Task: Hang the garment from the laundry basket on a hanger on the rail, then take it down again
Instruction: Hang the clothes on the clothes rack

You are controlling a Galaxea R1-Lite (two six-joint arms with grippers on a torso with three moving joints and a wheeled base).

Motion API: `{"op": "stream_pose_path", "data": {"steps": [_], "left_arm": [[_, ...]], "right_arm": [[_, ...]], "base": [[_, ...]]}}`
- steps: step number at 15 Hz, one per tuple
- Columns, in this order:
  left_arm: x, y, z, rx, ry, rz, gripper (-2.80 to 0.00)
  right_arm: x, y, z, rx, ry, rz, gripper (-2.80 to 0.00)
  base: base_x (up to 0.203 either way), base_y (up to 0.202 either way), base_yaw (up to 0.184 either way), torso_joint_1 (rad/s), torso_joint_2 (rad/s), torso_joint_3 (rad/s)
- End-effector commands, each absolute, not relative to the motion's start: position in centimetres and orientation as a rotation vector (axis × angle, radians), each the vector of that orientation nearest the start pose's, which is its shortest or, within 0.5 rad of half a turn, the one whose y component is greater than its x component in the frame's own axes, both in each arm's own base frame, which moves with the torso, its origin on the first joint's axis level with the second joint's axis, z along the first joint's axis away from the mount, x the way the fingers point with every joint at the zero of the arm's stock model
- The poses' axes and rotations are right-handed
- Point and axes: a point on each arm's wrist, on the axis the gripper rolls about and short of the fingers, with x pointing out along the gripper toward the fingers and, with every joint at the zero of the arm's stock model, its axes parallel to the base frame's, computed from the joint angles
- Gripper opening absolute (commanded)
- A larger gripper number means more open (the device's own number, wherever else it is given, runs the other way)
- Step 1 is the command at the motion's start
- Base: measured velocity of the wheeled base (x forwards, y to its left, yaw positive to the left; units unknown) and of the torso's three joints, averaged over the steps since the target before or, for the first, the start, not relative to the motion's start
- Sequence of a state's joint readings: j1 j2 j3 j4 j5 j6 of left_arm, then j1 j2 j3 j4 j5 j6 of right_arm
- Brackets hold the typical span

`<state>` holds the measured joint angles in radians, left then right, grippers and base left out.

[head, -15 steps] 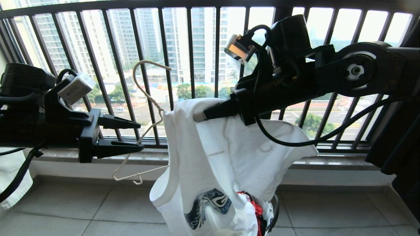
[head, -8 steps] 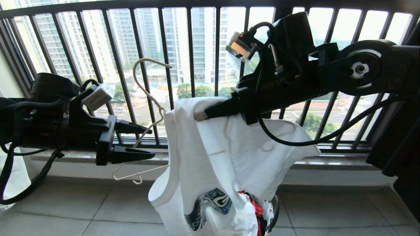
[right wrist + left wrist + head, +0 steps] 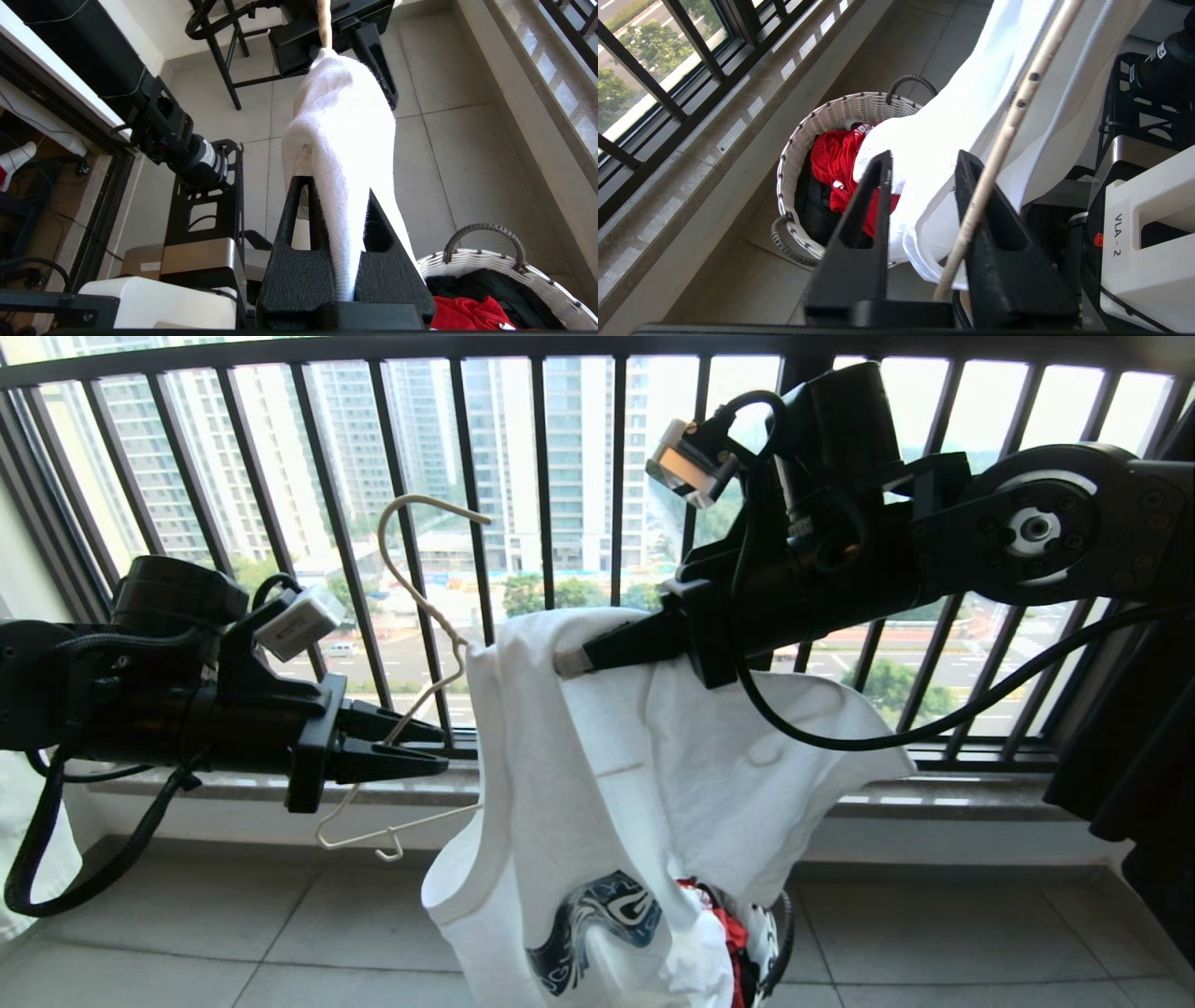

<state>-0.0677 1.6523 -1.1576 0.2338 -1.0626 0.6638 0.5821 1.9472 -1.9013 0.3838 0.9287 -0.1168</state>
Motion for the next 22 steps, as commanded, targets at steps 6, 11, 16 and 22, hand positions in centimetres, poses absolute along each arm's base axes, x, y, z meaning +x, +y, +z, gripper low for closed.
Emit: {"op": "stream_pose_path", "data": {"steps": [6,11,16,22], "left_arm": [[27.6,-3.9,22.0,0.195,0.286,-1.249,-2.8],[27.4,-3.9,22.1,0.191,0.278,-1.256,-2.8],[26.9,-3.9,22.7,0.198,0.259,-1.259,-2.8],[25.6,-3.8,23.1,0.182,0.23,-1.292,-2.8]], "right_arm": [[30.3,21.9,30.6,-0.011,0.381,1.51,-2.8],[30.4,22.0,30.0,-0.046,0.367,1.516,0.0],[30.5,22.1,29.8,-0.048,0.374,1.514,0.0],[31.8,22.9,28.1,-0.061,0.401,1.496,0.0]], "base": [[0.0,0.0,0.0,0.0,0.0,0.0],[0.0,0.0,0.0,0.0,0.0,0.0],[0.0,0.0,0.0,0.0,0.0,0.0],[0.0,0.0,0.0,0.0,0.0,0.0]]}}
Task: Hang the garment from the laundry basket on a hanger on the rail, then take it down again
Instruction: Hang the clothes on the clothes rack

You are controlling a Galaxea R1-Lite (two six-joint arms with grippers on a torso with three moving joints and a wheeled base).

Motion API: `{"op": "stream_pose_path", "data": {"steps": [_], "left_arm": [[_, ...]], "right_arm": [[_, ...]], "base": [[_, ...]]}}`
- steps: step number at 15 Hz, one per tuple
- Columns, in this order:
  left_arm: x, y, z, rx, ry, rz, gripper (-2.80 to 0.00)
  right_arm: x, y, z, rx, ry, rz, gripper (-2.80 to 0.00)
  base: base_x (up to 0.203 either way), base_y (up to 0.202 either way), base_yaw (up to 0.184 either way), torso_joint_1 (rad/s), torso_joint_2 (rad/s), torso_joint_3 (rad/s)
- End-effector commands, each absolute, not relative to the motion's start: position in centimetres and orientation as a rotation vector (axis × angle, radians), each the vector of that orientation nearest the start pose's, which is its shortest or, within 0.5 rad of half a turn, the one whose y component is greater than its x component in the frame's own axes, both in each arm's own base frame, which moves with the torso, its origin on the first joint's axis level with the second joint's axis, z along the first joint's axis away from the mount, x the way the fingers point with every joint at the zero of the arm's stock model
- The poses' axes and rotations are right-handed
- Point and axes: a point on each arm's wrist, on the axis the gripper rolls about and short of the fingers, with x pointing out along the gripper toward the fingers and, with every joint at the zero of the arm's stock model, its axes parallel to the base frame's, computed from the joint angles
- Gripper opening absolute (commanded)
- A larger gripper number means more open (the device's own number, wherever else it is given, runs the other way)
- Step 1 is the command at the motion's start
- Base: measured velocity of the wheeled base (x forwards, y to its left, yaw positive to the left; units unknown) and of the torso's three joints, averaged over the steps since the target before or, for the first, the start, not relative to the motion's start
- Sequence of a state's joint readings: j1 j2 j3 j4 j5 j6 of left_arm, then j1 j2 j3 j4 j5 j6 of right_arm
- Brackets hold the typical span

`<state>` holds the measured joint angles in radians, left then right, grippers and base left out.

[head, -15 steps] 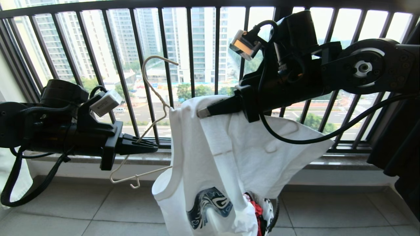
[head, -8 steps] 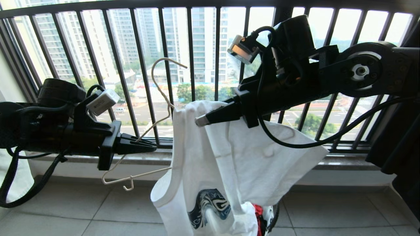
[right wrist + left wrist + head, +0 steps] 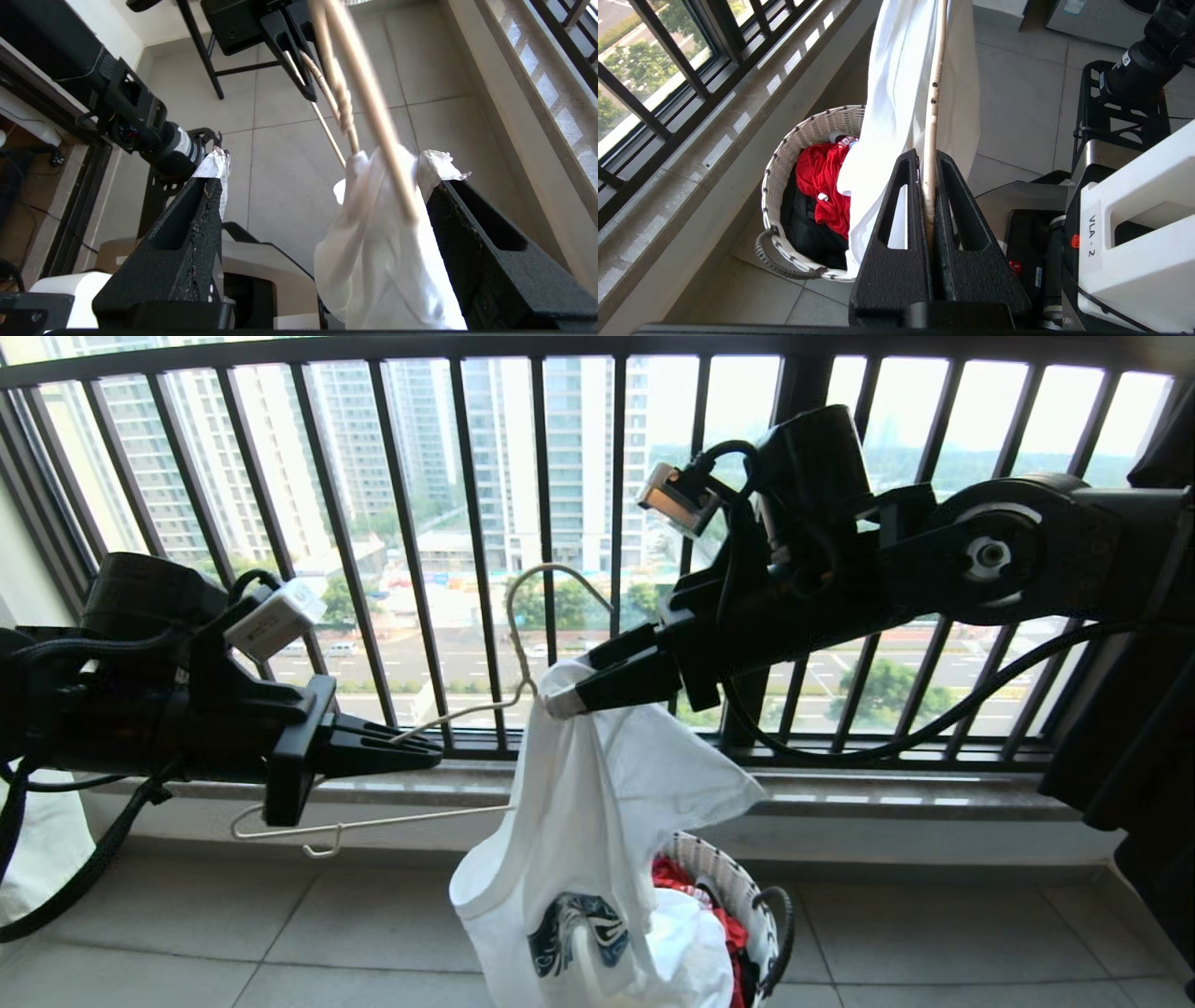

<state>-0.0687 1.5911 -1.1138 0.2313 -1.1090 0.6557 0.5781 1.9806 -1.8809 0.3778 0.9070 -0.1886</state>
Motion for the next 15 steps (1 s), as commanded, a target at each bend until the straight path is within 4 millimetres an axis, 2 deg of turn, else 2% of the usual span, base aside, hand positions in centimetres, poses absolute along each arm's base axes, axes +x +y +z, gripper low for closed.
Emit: {"op": "stream_pose_path", "data": {"steps": [1,6,15], "left_arm": [[25.5,-3.8,23.0,0.171,0.224,-1.307,-2.8],[25.4,-3.7,21.4,0.149,0.192,-1.337,-2.8],[26.0,-2.9,20.6,0.109,0.217,-1.303,-2.8]], "right_arm": [[32.0,22.9,28.0,-0.066,0.399,1.489,0.0],[32.3,23.2,28.0,-0.075,0.392,1.471,0.0],[32.2,23.2,28.2,-0.073,0.389,1.471,0.0]], "base": [[0.0,0.0,0.0,0.0,0.0,0.0],[0.0,0.0,0.0,0.0,0.0,0.0],[0.0,0.0,0.0,0.0,0.0,0.0]]}}
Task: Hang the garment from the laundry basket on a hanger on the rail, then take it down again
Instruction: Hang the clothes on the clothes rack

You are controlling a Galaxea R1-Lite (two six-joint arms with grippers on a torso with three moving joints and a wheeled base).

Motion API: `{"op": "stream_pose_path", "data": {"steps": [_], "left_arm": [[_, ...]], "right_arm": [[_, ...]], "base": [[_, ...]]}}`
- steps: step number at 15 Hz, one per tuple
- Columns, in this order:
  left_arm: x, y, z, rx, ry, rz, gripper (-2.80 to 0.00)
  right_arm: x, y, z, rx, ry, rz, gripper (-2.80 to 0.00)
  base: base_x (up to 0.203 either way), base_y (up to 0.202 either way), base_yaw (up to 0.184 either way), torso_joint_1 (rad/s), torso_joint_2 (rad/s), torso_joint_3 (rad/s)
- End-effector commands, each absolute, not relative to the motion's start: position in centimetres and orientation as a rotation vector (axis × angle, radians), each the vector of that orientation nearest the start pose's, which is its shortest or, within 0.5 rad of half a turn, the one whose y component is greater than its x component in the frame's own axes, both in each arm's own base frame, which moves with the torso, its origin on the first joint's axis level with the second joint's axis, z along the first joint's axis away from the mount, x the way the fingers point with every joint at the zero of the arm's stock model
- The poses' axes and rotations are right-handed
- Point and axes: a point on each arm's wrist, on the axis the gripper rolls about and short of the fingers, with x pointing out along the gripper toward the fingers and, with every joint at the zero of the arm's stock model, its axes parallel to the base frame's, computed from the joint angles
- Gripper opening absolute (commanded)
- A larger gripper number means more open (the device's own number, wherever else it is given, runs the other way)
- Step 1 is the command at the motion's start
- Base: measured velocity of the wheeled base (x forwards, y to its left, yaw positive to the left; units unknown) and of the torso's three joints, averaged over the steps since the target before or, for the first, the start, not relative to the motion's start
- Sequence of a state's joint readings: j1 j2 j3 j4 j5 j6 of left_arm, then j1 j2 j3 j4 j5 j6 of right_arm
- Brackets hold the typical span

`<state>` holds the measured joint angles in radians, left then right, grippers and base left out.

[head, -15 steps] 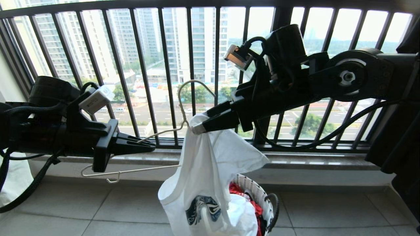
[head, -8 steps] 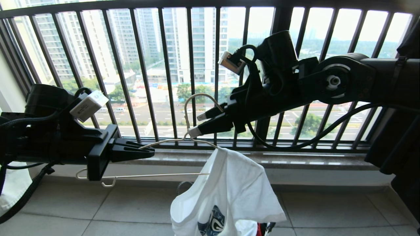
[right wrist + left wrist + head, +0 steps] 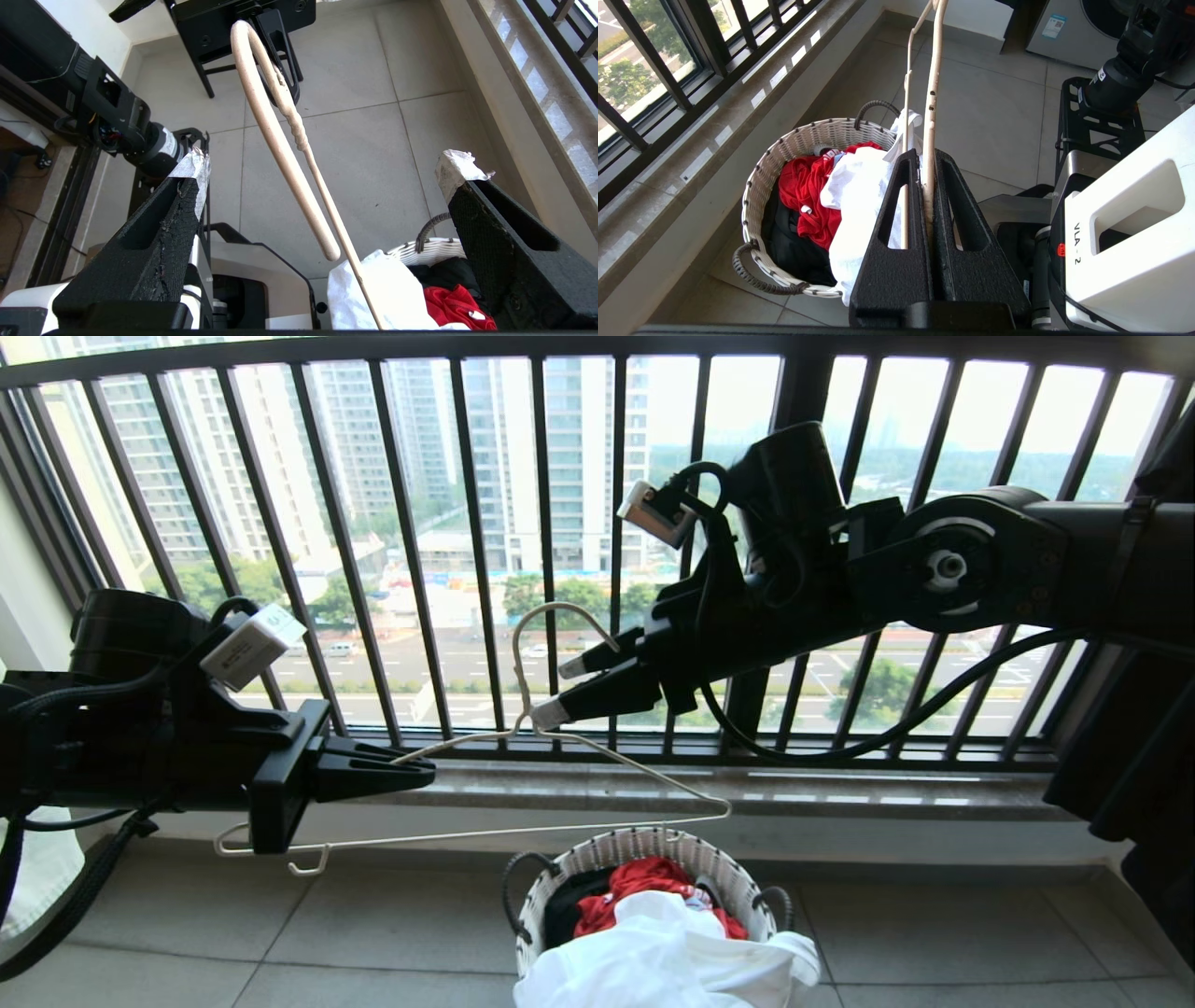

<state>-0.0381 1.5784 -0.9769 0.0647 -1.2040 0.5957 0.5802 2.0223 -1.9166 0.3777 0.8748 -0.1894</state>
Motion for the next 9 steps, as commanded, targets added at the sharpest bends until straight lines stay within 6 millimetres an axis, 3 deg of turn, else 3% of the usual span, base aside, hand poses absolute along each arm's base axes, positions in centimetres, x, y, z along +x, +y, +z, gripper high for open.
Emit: {"op": "stream_pose_path", "data": {"steps": [1,5,9], "left_arm": [[26.0,-2.7,20.6,0.11,0.216,-1.295,-2.8],[25.7,-1.2,20.6,0.103,0.216,-1.239,-2.8],[23.7,-0.1,20.8,0.087,0.221,-1.187,-2.8]], "right_arm": [[32.3,23.2,28.1,-0.075,0.392,1.463,0.0],[33.3,22.2,27.4,-0.064,0.423,1.415,0.0],[33.6,19.6,26.5,-0.03,0.486,1.351,0.0]], "base": [[0.0,0.0,0.0,0.0,0.0,0.0],[0.0,0.0,0.0,0.0,0.0,0.0],[0.0,0.0,0.0,0.0,0.0,0.0]]}}
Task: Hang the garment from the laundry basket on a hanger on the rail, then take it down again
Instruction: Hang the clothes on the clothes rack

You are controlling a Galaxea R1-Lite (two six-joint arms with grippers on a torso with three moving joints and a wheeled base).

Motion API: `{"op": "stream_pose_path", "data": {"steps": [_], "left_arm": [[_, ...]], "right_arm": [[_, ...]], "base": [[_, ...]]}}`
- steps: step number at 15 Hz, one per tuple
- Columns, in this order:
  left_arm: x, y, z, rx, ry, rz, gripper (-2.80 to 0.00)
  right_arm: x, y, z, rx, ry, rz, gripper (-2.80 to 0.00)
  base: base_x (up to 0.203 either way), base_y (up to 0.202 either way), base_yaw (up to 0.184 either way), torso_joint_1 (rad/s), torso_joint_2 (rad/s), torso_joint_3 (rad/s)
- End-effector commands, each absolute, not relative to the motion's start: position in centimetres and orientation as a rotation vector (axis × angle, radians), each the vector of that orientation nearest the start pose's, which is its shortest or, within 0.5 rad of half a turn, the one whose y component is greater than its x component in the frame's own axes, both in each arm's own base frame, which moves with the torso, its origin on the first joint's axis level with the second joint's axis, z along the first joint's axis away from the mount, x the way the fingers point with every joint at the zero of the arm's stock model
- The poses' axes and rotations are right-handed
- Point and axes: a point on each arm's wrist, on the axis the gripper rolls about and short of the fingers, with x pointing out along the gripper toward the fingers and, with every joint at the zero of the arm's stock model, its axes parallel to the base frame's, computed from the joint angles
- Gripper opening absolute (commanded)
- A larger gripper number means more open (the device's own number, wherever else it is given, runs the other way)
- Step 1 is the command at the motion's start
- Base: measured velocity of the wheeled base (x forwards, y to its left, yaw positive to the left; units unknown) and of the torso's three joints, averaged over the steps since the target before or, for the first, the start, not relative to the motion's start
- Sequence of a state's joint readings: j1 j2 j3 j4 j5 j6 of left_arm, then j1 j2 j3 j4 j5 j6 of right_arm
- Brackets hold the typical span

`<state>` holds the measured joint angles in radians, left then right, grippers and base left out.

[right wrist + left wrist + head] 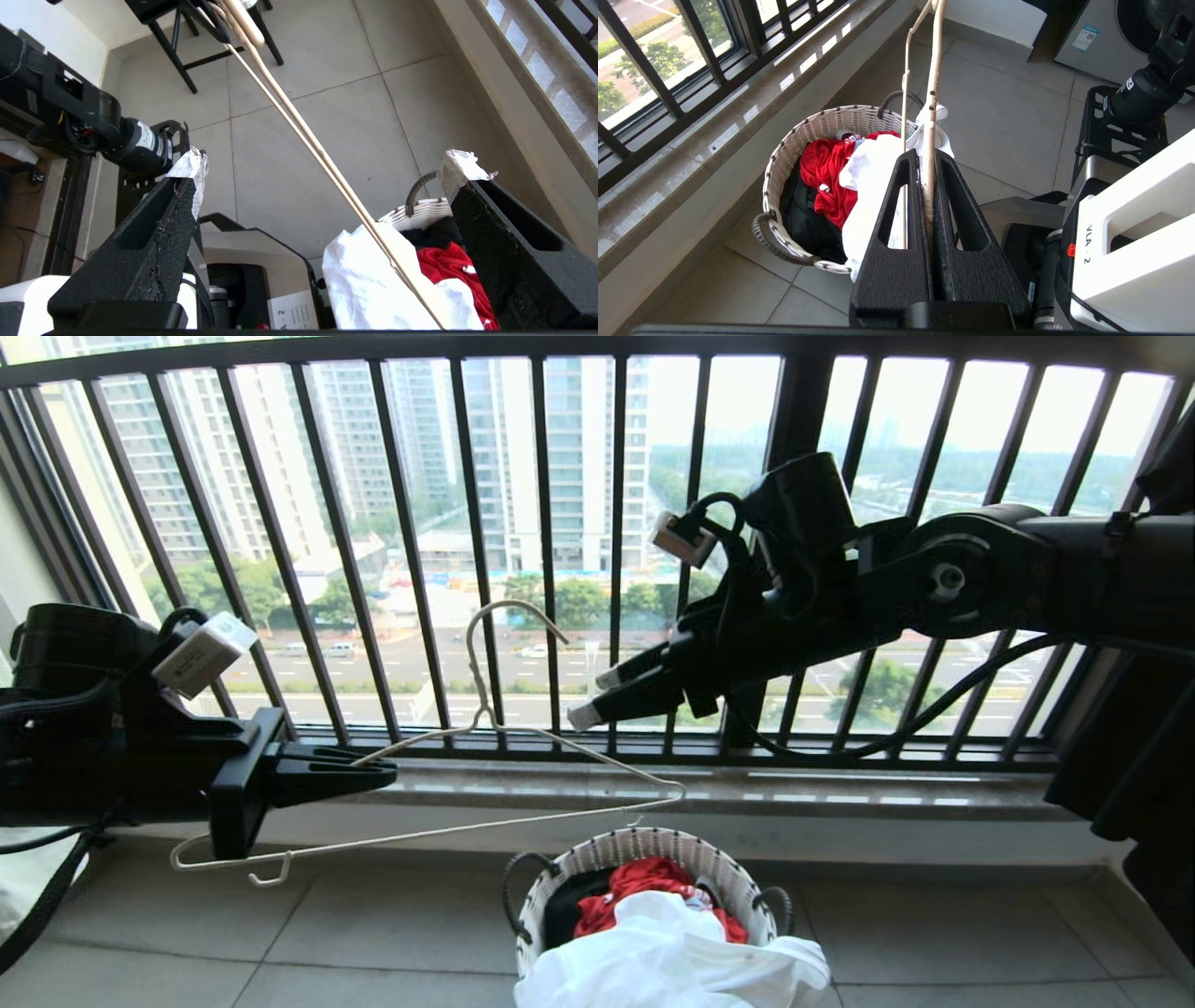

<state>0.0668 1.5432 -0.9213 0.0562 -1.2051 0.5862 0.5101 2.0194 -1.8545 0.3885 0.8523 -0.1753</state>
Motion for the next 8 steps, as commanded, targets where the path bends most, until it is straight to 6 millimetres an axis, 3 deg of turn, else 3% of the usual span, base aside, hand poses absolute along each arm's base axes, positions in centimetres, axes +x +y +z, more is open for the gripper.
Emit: {"op": "stream_pose_path", "data": {"steps": [1,2,8], "left_arm": [[23.2,-0.1,21.1,0.066,0.231,-1.179,-2.8],[22.9,0.0,21.4,0.046,0.239,-1.17,-2.8],[21.3,-0.1,21.9,-0.024,0.272,-1.153,-2.8]], "right_arm": [[33.6,18.8,26.4,-0.021,0.498,1.332,0.0],[33.5,17.8,26.4,-0.006,0.514,1.308,-2.8],[31.4,12.8,24.4,0.136,0.706,1.102,-2.8]], "base": [[0.0,0.0,0.0,0.0,0.0,0.0],[0.0,0.0,0.0,0.0,0.0,0.0],[0.0,0.0,0.0,0.0,0.0,0.0]]}}
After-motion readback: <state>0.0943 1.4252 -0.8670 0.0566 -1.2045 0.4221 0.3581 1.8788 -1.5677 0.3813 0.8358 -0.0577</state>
